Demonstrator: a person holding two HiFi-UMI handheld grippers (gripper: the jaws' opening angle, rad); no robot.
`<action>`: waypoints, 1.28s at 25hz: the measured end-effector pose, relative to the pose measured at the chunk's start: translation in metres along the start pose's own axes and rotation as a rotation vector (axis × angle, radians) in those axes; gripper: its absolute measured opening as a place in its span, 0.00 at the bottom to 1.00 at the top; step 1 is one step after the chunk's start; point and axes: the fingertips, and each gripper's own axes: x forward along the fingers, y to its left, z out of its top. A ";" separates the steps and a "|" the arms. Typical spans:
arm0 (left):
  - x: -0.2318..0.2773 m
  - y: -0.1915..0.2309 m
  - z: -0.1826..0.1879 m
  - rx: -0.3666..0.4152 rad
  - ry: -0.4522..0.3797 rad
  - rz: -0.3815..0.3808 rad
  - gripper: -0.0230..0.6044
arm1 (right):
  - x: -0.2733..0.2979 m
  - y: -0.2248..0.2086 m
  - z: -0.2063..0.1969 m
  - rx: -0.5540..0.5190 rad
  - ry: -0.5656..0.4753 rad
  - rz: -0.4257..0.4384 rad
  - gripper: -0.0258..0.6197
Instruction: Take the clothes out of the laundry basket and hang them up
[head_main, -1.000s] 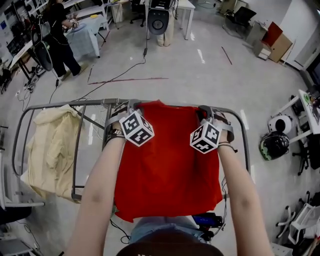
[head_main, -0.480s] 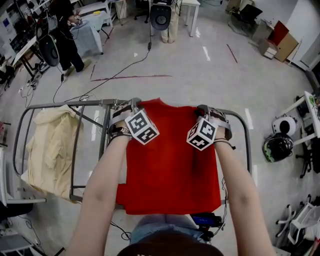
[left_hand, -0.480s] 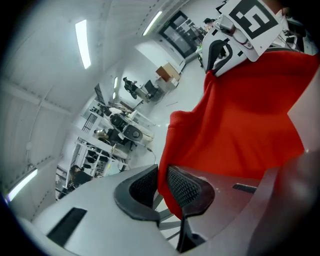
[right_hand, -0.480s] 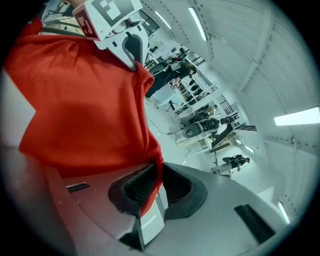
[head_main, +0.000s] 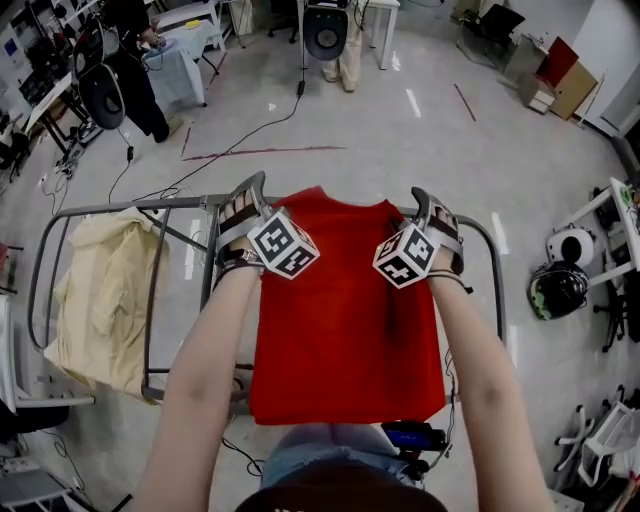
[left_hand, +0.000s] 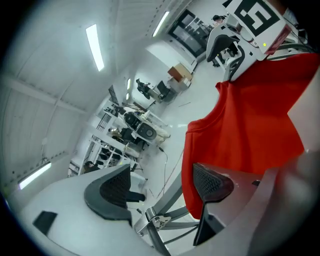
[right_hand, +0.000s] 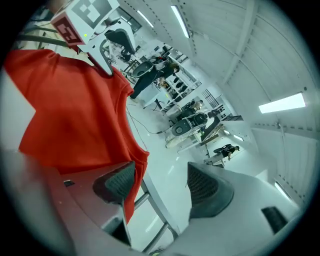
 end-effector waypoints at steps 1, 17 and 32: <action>-0.003 0.002 0.000 -0.003 -0.007 0.005 0.63 | -0.003 0.000 0.001 0.003 -0.001 -0.007 0.52; -0.084 0.025 -0.003 -0.040 -0.125 0.068 0.68 | -0.101 -0.005 -0.009 0.120 0.022 -0.091 0.52; -0.160 0.040 -0.026 -0.137 -0.224 0.077 0.73 | -0.196 0.011 0.004 0.266 -0.033 -0.134 0.52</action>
